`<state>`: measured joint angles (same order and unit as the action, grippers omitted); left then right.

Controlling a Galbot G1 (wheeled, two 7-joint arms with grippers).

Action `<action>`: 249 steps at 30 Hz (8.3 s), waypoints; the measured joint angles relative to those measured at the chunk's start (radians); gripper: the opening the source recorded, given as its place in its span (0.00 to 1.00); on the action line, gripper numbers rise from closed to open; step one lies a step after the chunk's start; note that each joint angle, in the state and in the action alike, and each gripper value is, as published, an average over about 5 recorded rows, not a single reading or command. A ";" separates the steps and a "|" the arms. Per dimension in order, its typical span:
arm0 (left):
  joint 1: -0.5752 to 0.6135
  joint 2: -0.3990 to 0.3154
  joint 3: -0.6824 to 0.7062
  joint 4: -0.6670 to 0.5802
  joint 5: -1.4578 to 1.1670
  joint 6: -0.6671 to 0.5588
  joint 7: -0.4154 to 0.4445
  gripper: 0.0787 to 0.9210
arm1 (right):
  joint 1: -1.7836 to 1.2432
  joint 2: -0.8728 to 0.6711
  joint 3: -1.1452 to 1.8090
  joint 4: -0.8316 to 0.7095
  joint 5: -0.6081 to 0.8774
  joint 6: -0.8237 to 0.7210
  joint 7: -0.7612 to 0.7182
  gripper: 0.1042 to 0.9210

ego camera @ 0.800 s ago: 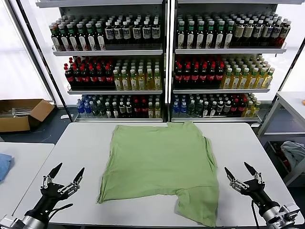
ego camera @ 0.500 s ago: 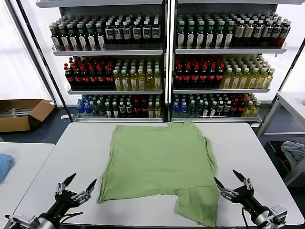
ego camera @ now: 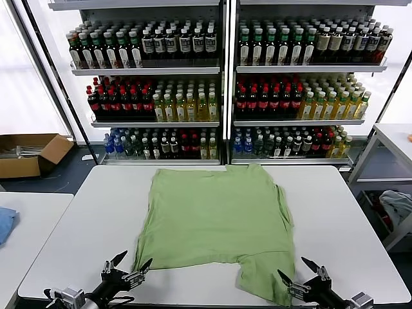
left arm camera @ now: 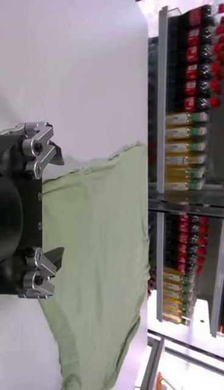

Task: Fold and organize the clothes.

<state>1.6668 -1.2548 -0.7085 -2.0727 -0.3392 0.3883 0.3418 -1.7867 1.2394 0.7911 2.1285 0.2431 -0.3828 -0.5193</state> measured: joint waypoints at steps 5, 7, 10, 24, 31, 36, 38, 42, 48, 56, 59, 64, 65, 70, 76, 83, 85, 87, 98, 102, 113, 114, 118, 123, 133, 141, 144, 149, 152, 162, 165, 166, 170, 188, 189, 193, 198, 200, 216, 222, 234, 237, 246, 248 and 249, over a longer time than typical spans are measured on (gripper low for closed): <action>-0.024 0.007 0.024 0.023 -0.005 0.016 -0.017 0.88 | -0.014 -0.007 -0.018 0.009 -0.001 -0.014 0.012 0.88; -0.034 0.009 0.032 0.032 -0.006 0.018 -0.022 0.88 | -0.019 -0.009 -0.022 0.010 -0.002 -0.018 0.015 0.87; -0.046 0.011 0.044 0.046 -0.008 0.020 -0.028 0.88 | -0.025 -0.013 -0.031 0.011 -0.005 -0.022 0.022 0.82; -0.037 0.010 0.063 0.068 0.005 0.024 -0.036 0.56 | -0.034 -0.010 -0.061 0.018 -0.011 -0.028 0.050 0.33; -0.026 0.016 0.057 0.073 0.004 0.015 -0.036 0.31 | -0.026 -0.013 -0.065 0.020 -0.005 -0.024 0.054 0.09; -0.021 0.014 0.060 0.072 0.006 0.009 -0.037 0.15 | -0.021 -0.013 -0.067 0.024 -0.004 -0.021 0.058 0.00; -0.024 0.011 0.058 0.073 0.006 0.009 -0.040 0.08 | -0.020 -0.014 -0.065 0.027 -0.002 -0.019 0.059 0.00; -0.022 0.011 0.054 0.069 0.004 0.006 -0.045 0.02 | -0.026 -0.016 -0.058 0.037 0.005 -0.012 0.058 0.00; -0.006 0.017 0.039 0.044 0.006 0.009 -0.053 0.01 | -0.055 -0.028 -0.039 0.071 0.018 0.001 0.045 0.00; 0.013 0.035 0.014 -0.014 -0.003 0.019 -0.067 0.01 | -0.116 -0.045 -0.015 0.127 0.039 0.012 0.024 0.00; 0.026 0.039 0.001 -0.037 -0.008 0.017 -0.068 0.01 | -0.133 -0.043 -0.011 0.145 0.051 0.018 0.020 0.00; 0.045 0.033 -0.020 -0.076 -0.018 0.019 -0.074 0.01 | -0.140 -0.032 -0.012 0.158 0.077 0.024 0.023 0.00; 0.046 0.030 -0.022 -0.083 -0.021 0.020 -0.076 0.01 | -0.140 -0.029 -0.013 0.158 0.084 0.025 0.024 0.00; 0.043 0.020 -0.030 -0.103 -0.036 0.027 -0.088 0.01 | -0.121 -0.018 -0.021 0.157 0.134 0.032 0.038 0.00; 0.016 0.024 -0.037 -0.103 -0.066 0.044 -0.108 0.01 | -0.045 -0.007 -0.037 0.124 0.194 0.039 0.060 0.00; -0.052 0.022 -0.028 -0.075 -0.112 0.068 -0.131 0.01 | 0.075 -0.009 -0.059 0.064 0.227 0.031 0.071 0.00; -0.074 0.026 -0.021 -0.066 -0.128 0.074 -0.136 0.01 | 0.114 -0.013 -0.066 0.042 0.233 0.026 0.072 0.00; -0.096 0.030 -0.012 -0.055 -0.144 0.078 -0.142 0.01 | 0.154 -0.017 -0.074 0.019 0.239 0.020 0.075 0.00; -0.236 0.069 0.046 0.044 -0.229 0.093 -0.171 0.01 | 0.388 -0.035 -0.138 -0.136 0.253 -0.014 0.110 0.00; -0.296 0.083 0.070 0.089 -0.246 0.096 -0.183 0.01 | 0.459 -0.033 -0.161 -0.190 0.246 -0.027 0.116 0.00; -0.422 0.075 0.145 0.216 -0.244 0.076 -0.228 0.22 | 0.597 -0.016 -0.214 -0.294 0.160 -0.038 0.165 0.21; -0.426 0.077 0.148 0.222 -0.242 0.072 -0.233 0.25 | 0.603 -0.016 -0.216 -0.298 0.153 -0.036 0.171 0.25; -0.433 0.084 0.151 0.235 -0.237 0.060 -0.252 0.39 | 0.618 -0.019 -0.214 -0.307 0.134 -0.031 0.187 0.39; -0.428 0.092 0.142 0.238 -0.239 0.053 -0.278 0.54 | 0.602 -0.027 -0.193 -0.290 0.121 -0.022 0.188 0.57; -0.363 0.079 0.113 0.196 -0.252 0.059 -0.366 0.86 | 0.479 -0.018 -0.154 -0.198 0.079 -0.014 0.192 0.87; -0.344 0.069 0.136 0.204 -0.250 0.065 -0.381 0.88 | 0.385 0.005 -0.144 -0.171 0.044 -0.009 0.200 0.88; -0.348 0.063 0.145 0.215 -0.249 0.066 -0.383 0.88 | 0.361 0.014 -0.142 -0.170 0.038 -0.011 0.205 0.88; -0.359 0.053 0.152 0.239 -0.248 0.062 -0.383 0.85 | 0.343 0.029 -0.149 -0.177 0.031 -0.016 0.209 0.83; -0.364 0.048 0.157 0.255 -0.247 0.057 -0.379 0.75 | 0.342 0.040 -0.156 -0.186 0.031 -0.021 0.210 0.73; -0.369 0.040 0.168 0.292 -0.241 0.031 -0.361 0.41 | 0.361 0.053 -0.167 -0.213 0.042 -0.029 0.212 0.38; -0.368 0.046 0.168 0.299 -0.243 0.025 -0.357 0.31 | 0.365 0.055 -0.166 -0.216 0.051 -0.029 0.212 0.27; -0.367 0.048 0.168 0.301 -0.244 0.024 -0.356 0.27 | 0.365 0.054 -0.165 -0.216 0.053 -0.029 0.211 0.24; -0.362 0.056 0.165 0.301 -0.249 0.021 -0.350 0.14 | 0.360 0.049 -0.166 -0.212 0.062 -0.029 0.207 0.09; -0.248 0.100 0.098 0.216 -0.270 0.022 -0.344 0.01 | 0.258 0.001 -0.145 -0.108 0.081 -0.026 0.199 0.01; -0.232 0.102 0.090 0.201 -0.271 0.022 -0.345 0.01 | 0.243 -0.002 -0.142 -0.096 0.081 -0.024 0.198 0.01; -0.162 0.100 0.051 0.136 -0.272 0.024 -0.351 0.01 | 0.175 -0.015 -0.129 -0.044 0.082 -0.016 0.194 0.01; -0.069 0.085 0.008 0.057 -0.264 0.031 -0.360 0.01 | 0.080 -0.023 -0.114 0.024 0.073 -0.012 0.185 0.01; -0.030 0.075 -0.007 0.025 -0.260 0.038 -0.365 0.01 | 0.043 -0.028 -0.111 0.050 0.066 -0.010 0.181 0.01; 0.190 0.017 -0.067 -0.183 -0.218 0.098 -0.388 0.38 | -0.020 -0.105 -0.056 0.100 0.122 -0.001 0.176 0.40; 0.230 0.027 -0.140 -0.232 -0.275 0.107 -0.378 0.59 | 0.059 -0.193 0.001 0.061 0.269 0.008 0.167 0.61; 0.096 0.179 -0.181 -0.162 -0.368 0.118 -0.321 0.88 | 0.432 -0.289 -0.087 -0.159 0.407 -0.088 0.146 0.88; 0.035 0.223 -0.153 -0.108 -0.373 0.119 -0.294 0.88 | 0.536 -0.296 -0.142 -0.239 0.406 -0.105 0.125 0.88; -0.202 0.333 0.002 0.102 -0.373 0.112 -0.220 0.88 | 0.810 -0.280 -0.326 -0.468 0.377 -0.152 0.092 0.88; -0.259 0.345 0.044 0.151 -0.374 0.111 -0.210 0.88 | 0.864 -0.270 -0.367 -0.520 0.374 -0.160 0.090 0.88; -0.287 0.349 0.066 0.176 -0.374 0.110 -0.205 0.88 | 0.891 -0.263 -0.386 -0.546 0.372 -0.163 0.088 0.88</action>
<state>1.3795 -0.9061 -0.6421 -1.8967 -0.7135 0.4986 0.1364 -0.8959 0.9761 0.4047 1.5823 0.6150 -0.5455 -0.4312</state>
